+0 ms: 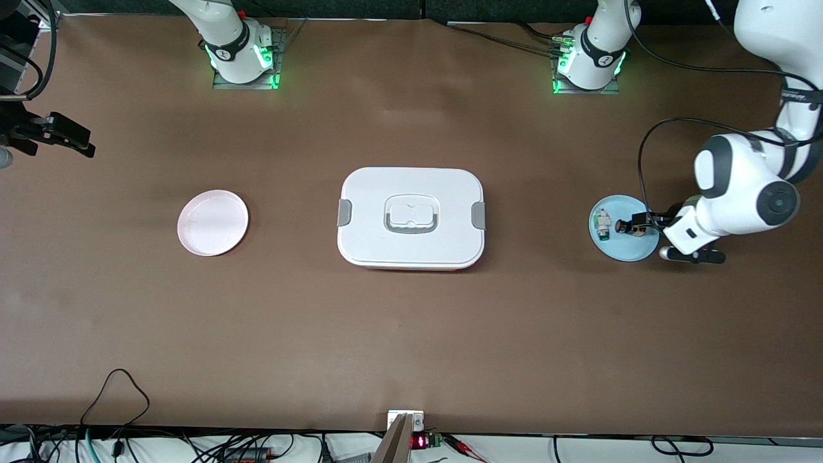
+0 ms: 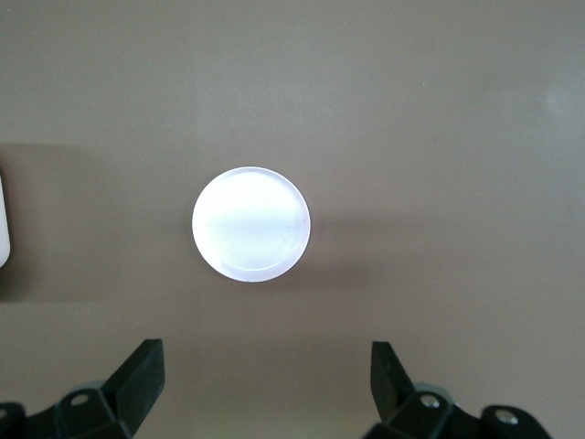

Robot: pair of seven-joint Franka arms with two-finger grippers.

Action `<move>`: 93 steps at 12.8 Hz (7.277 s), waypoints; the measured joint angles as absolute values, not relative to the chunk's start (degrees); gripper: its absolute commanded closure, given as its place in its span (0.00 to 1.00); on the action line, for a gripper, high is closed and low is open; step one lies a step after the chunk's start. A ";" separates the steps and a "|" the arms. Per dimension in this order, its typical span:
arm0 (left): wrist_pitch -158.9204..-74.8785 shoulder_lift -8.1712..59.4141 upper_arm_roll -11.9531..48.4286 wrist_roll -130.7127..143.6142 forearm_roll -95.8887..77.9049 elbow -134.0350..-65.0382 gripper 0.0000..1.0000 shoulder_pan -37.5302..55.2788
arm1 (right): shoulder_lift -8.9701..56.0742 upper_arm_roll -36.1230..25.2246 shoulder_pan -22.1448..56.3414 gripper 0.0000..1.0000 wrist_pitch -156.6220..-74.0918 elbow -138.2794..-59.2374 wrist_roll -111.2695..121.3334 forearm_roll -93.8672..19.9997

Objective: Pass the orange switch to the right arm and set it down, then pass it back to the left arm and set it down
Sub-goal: 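Lower the left gripper over the orange switch on the blue plate, then close the left gripper on the orange switch and lift it, then carry the switch over the box while the right gripper approaches it, then close the right gripper on the switch held by the left gripper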

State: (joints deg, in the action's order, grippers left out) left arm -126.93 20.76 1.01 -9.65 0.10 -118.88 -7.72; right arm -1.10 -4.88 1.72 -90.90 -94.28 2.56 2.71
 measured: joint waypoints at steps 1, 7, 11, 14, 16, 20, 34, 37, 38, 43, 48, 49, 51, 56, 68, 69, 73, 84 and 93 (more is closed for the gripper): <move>-128.60 20.80 1.01 -9.65 0.10 -120.32 0.00 -7.73 | -1.10 -4.88 1.72 0.00 -90.83 -94.28 2.56 2.71; -133.73 22.62 1.14 -9.65 0.10 -121.79 0.00 -7.72 | -1.10 -4.88 1.72 0.00 -90.47 -94.28 2.56 2.71; -135.11 24.08 1.33 -9.65 0.10 -121.82 0.00 -7.72 | -1.07 -4.88 1.72 0.00 -90.41 -94.28 2.56 2.71; -135.13 24.46 1.47 -9.65 0.10 -121.96 0.00 -7.72 | -1.00 -4.88 1.72 0.00 -90.39 -94.28 2.56 2.70; -135.16 24.77 1.63 -9.65 0.10 -122.12 0.03 -7.72 | -0.99 -4.88 1.72 0.00 -90.39 -94.28 2.56 2.70; -136.09 25.18 1.72 -9.65 0.10 -122.69 0.61 -7.72 | -0.99 -4.88 1.72 0.00 -90.39 -94.28 2.56 2.70; -107.09 18.96 6.05 -2.21 -4.02 -111.61 0.85 -7.47 | 0.36 -4.79 1.80 0.00 -89.94 -94.29 2.57 2.66; -91.02 14.18 11.63 11.56 -10.95 -106.40 0.88 -7.05 | 0.31 -4.73 2.72 0.00 -89.02 -94.21 2.57 2.63; -86.78 12.96 13.69 16.83 -12.29 -104.09 0.89 -7.00 | 0.26 -4.75 2.72 0.00 -88.68 -93.94 2.86 2.63; -72.67 9.07 21.57 42.75 -28.21 -94.41 0.96 -6.72 | -0.57 -4.75 2.82 0.00 -82.67 -90.08 3.73 -2.28; -73.90 7.42 24.36 56.97 -48.91 -92.71 1.00 -6.75 | -1.17 -4.93 2.91 0.00 -81.98 -89.92 3.73 -18.08; -77.53 7.38 26.72 61.71 -51.91 -92.28 1.00 -6.69 | -0.84 -5.03 2.91 0.00 -81.97 -89.94 3.73 -21.13; -87.42 7.61 32.50 69.55 -56.29 -92.06 1.00 -6.44 | 0.73 -5.01 2.97 0.00 -81.97 -90.11 3.73 -27.42; -102.95 13.72 38.44 72.94 -67.05 -92.26 1.00 -4.44 | 6.42 -4.94 3.21 0.00 -83.37 -92.79 4.96 -46.01; -123.24 19.98 38.51 73.06 -80.17 -90.90 1.00 2.83 | 6.39 -4.50 10.33 0.00 -88.34 -109.66 18.83 -84.38; -123.27 20.18 38.49 73.08 -80.17 -90.74 1.00 2.83 | 6.36 -4.49 11.09 0.00 -88.40 -110.15 19.31 -86.59; -123.30 20.72 38.48 73.21 -80.17 -90.38 1.00 2.83 | 6.27 -4.46 14.31 0.00 -88.46 -111.30 21.86 -93.49; -123.30 20.75 38.50 73.47 -80.17 -90.22 1.00 2.95 | 6.33 -1.75 19.69 0.00 -98.12 -111.98 28.77 -102.66; -123.38 22.32 38.36 74.40 -80.17 -88.26 1.00 2.94 | 6.29 -0.49 19.75 0.01 -98.43 -114.35 31.55 -102.76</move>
State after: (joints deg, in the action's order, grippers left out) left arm -123.38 22.32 38.36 74.40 -80.17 -88.26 2.94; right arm 6.29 -0.49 19.75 -98.43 -114.35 31.55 -102.76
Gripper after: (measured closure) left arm 0.269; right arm 0.000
